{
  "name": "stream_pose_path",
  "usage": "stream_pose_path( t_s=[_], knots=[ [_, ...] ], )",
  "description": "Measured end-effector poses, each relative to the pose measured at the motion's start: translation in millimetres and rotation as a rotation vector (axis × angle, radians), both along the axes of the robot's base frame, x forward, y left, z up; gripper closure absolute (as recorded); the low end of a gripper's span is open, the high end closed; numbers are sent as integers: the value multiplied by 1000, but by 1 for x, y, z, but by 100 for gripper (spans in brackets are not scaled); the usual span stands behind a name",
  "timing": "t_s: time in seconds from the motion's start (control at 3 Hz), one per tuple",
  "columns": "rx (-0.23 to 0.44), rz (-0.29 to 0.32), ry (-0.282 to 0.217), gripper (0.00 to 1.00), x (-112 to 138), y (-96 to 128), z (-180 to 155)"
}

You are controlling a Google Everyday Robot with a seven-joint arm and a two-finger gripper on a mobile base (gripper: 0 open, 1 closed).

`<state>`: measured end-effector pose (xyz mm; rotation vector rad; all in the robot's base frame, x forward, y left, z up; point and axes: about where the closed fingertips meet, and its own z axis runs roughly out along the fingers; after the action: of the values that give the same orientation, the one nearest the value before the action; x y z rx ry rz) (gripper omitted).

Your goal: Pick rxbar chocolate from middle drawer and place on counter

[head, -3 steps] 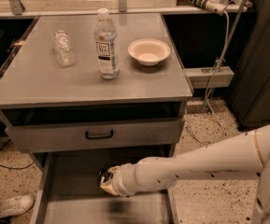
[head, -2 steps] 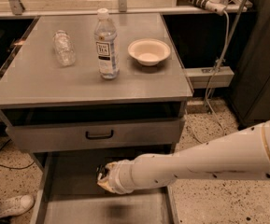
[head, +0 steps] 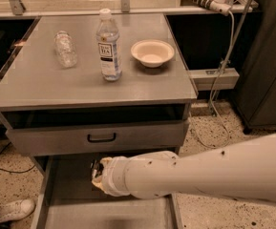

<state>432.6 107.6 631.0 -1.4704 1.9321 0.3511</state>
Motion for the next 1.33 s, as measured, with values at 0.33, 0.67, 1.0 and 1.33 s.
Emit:
stream_pose_path(
  t_s=[0.33, 0.67, 1.0, 1.33],
  knots=[
    [5, 8, -43, 100, 1, 3, 19],
    [3, 20, -44, 100, 2, 8, 26],
    [-22, 44, -46, 100, 0, 8, 46],
    [-47, 86, -63, 100, -1, 17, 73]
  ],
)
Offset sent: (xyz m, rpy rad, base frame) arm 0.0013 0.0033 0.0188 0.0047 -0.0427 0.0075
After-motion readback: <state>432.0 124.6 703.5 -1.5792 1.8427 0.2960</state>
